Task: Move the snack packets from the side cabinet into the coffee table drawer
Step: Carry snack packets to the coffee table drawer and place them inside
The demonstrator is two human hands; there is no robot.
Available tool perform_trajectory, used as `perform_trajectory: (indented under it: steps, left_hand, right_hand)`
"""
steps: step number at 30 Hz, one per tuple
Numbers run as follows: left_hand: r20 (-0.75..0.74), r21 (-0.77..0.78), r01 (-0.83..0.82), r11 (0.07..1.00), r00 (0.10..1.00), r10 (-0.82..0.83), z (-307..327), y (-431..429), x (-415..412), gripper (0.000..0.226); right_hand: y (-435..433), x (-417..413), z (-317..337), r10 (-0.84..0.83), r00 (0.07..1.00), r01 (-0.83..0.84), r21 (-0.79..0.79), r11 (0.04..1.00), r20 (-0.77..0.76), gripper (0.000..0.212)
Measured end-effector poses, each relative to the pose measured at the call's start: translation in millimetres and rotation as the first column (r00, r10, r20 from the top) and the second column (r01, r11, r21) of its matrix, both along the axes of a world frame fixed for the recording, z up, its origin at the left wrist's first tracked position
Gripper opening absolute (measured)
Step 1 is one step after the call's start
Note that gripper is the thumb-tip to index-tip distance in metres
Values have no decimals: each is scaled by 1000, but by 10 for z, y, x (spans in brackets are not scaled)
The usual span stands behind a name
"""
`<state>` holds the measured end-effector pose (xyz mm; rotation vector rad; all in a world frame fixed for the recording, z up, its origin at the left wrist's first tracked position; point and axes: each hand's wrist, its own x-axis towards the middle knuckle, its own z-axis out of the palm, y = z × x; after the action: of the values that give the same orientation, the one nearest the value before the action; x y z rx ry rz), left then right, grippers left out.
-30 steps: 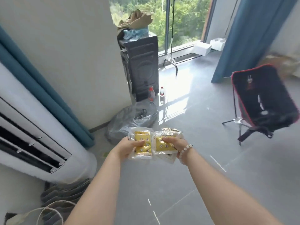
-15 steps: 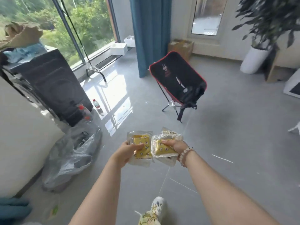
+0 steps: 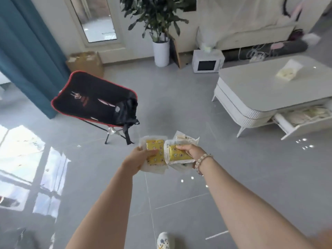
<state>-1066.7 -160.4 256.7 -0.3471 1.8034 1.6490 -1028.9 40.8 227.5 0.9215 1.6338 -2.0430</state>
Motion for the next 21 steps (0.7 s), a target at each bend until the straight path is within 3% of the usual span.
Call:
perform_trajectory:
  steps: [2, 5, 12, 14, 17, 19, 21]
  left_hand:
    - [6, -1, 111, 994, 994, -111, -24, 329, -156, 25]
    - [-3, 37, 257, 966, 966, -257, -24, 923, -324, 8]
    - [20, 56, 566, 822, 823, -568, -132, 2195, -258, 11]
    - [22, 82, 630, 772, 774, -633, -175, 2538, -231, 10]
    - [26, 103, 709, 698, 700, -714, -225, 3071, -170, 30]
    - [30, 101, 734, 672, 673, -739, -231, 3422, -133, 34]
    - [28, 105, 751, 652, 653, -757, -223, 3784, -114, 34]
  right_hand:
    - [312, 37, -12, -90, 996, 91, 29, 995, -11, 71]
    - [781, 191, 71, -278, 961, 278, 72, 958, -20, 84]
    - [1691, 827, 42, -555, 831, 549, 108, 829, 31, 81]
    - [1879, 1000, 124, -618, 785, 610, 115, 784, 47, 61]
    - [2248, 1202, 142, -691, 721, 685, 92, 722, 53, 31]
    - [2537, 1277, 107, -722, 691, 720, 50, 692, 37, 25]
    - [2829, 1306, 99, -747, 665, 745, 46, 665, 21, 35]
